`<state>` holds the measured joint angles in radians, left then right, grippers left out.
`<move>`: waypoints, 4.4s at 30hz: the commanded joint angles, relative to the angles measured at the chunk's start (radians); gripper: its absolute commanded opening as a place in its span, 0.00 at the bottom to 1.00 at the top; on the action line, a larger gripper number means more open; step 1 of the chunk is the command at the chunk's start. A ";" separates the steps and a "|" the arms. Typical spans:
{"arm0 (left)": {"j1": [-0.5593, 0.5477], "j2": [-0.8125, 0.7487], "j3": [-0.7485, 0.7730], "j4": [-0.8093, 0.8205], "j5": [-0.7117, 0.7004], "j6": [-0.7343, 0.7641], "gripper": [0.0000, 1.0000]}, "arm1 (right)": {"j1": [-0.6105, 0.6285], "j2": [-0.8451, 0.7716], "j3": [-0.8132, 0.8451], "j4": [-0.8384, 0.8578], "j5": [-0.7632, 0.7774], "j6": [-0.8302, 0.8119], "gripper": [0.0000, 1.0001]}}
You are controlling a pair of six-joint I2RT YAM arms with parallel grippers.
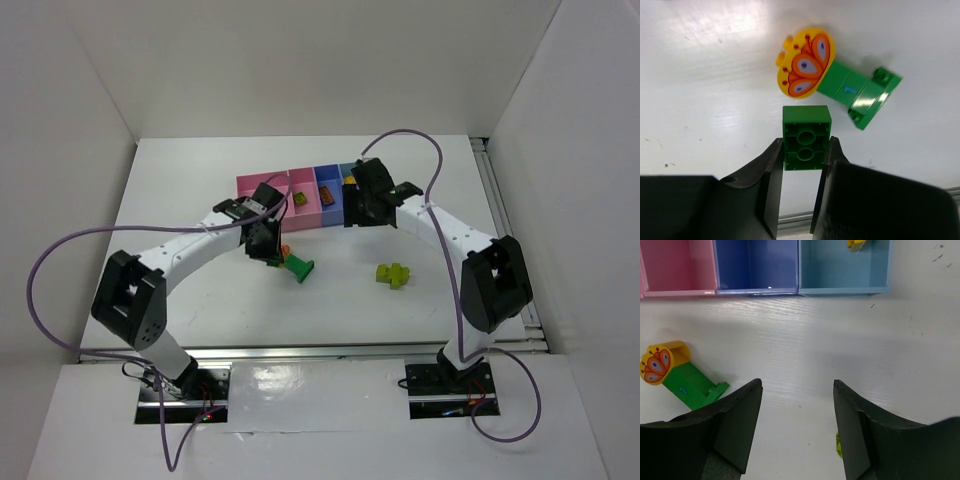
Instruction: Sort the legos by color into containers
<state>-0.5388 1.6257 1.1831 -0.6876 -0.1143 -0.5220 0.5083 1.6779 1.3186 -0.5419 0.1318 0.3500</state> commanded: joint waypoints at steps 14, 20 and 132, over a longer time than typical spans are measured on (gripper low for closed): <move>0.180 0.290 0.568 -0.096 -0.154 -0.035 0.21 | -0.031 -0.059 0.074 -0.072 0.108 0.052 0.66; 0.229 0.401 0.653 -0.107 -0.087 -0.026 0.73 | -0.050 -0.144 -0.009 -0.101 0.097 0.073 0.66; 0.350 -0.032 0.019 -0.007 0.398 0.045 0.82 | 0.270 0.244 0.166 -0.053 -0.109 -0.281 0.86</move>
<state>-0.1703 1.5776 1.1728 -0.6724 0.2600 -0.4774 0.7898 1.9270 1.4590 -0.6014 0.0296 0.1154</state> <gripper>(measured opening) 0.829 0.859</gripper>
